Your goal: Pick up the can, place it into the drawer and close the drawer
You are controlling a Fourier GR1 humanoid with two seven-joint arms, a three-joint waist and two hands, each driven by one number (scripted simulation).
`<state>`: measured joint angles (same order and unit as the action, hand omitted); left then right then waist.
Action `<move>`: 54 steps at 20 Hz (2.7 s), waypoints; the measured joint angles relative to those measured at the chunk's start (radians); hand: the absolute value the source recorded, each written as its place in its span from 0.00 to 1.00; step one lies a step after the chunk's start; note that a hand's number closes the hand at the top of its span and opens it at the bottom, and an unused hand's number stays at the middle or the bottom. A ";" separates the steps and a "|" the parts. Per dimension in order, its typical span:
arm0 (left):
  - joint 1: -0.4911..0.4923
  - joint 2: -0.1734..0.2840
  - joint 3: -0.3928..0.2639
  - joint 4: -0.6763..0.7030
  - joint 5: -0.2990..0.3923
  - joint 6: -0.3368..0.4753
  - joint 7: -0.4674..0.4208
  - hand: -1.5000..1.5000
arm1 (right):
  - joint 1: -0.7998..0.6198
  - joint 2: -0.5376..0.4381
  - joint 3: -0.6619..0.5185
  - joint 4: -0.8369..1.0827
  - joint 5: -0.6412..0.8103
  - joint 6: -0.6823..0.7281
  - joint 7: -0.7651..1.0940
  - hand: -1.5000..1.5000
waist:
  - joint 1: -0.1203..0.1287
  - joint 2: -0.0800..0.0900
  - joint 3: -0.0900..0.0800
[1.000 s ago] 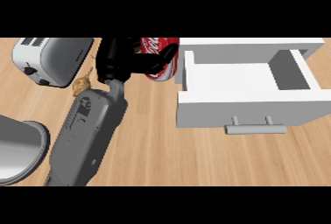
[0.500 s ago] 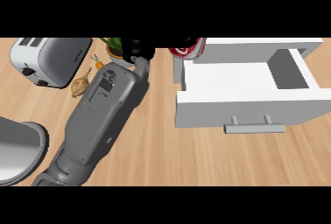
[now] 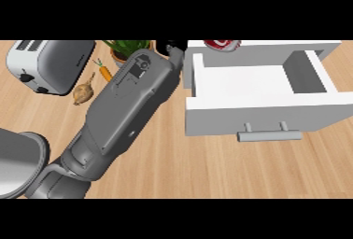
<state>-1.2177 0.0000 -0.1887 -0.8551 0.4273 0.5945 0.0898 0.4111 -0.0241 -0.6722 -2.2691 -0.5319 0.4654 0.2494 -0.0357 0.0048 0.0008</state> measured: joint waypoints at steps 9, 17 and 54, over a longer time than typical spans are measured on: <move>-0.107 0.000 -0.099 0.153 0.156 0.042 -0.078 1.00 | 0.005 0.013 0.026 -0.020 0.017 -0.010 0.002 0.00 | -0.017 0.003 0.000; -0.151 0.000 -0.201 0.248 0.283 0.072 -0.128 1.00 | -0.013 -0.018 0.013 -0.021 -0.020 -0.024 0.034 0.00 | -0.031 0.006 0.001; -0.182 0.000 -0.405 0.377 0.589 0.176 -0.339 0.00 | -0.167 -0.089 0.038 -0.089 0.213 0.034 -0.092 0.00 | -0.039 0.016 0.001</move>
<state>-1.3993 0.0001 -0.5932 -0.4782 1.0164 0.7701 -0.2494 0.2444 -0.1129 -0.6338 -2.3585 -0.3191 0.4990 0.1574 -0.0743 0.0204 0.0015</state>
